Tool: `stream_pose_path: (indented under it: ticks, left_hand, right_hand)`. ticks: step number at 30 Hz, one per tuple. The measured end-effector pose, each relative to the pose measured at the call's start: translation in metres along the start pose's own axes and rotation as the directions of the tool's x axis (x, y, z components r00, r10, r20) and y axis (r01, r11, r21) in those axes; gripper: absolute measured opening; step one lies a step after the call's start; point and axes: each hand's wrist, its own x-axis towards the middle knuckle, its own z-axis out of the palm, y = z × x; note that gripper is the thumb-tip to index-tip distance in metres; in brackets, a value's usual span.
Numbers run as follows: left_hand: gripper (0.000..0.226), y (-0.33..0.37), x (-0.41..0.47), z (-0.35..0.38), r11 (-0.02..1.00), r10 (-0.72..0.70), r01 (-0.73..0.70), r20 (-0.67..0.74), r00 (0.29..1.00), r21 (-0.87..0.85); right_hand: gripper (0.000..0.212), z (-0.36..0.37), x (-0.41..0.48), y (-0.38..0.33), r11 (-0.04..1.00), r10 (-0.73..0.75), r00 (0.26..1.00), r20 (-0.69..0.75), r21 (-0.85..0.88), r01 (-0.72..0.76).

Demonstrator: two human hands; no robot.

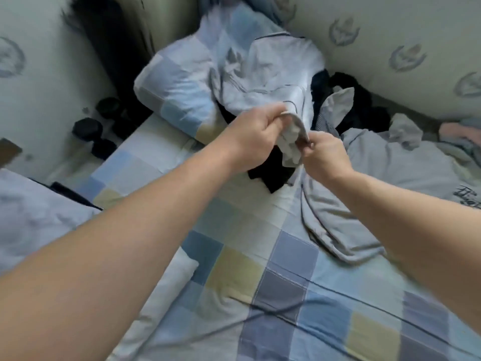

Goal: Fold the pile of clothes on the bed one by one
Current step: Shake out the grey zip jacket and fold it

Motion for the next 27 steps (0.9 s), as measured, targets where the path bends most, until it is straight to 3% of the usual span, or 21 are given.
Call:
stream_pose_path:
  ticks: [6,10,16,21,25,27]
  left_hand:
    - [0.029,0.178,-0.007,-0.105,0.983,0.055,-0.093,-0.233,0.971,-0.158]
    - [0.032,0.272,-0.017,-0.165,0.981,0.095,-0.145,-0.333,0.938,-0.13]
    - [0.031,0.384,-0.04,-0.222,0.975,0.217,-0.22,-0.325,0.92,0.028]
    - [0.038,0.437,-0.055,-0.244,0.957,0.28,-0.251,-0.235,0.931,0.148]
    - [0.038,0.477,-0.06,-0.258,0.909,0.381,-0.341,-0.142,0.914,0.24]
    - [0.038,0.498,-0.059,-0.266,0.879,0.44,-0.394,-0.141,0.887,0.269]
  right_hand:
    - [0.019,-0.176,-0.05,-0.132,0.99,-0.083,0.977,-0.195,0.096,0.103]
    - [0.018,-0.263,-0.092,-0.195,0.941,-0.127,0.943,-0.308,0.265,0.213]
    - [0.025,-0.348,-0.156,-0.249,0.791,-0.156,0.9,-0.407,0.494,0.361]
    - [0.039,-0.383,-0.196,-0.267,0.753,-0.223,0.881,-0.417,0.501,0.428]
    - [0.014,-0.416,-0.223,-0.271,0.757,-0.239,0.882,-0.406,0.491,0.431]
    - [0.013,-0.428,-0.233,-0.273,0.778,-0.251,0.885,-0.392,0.462,0.425]
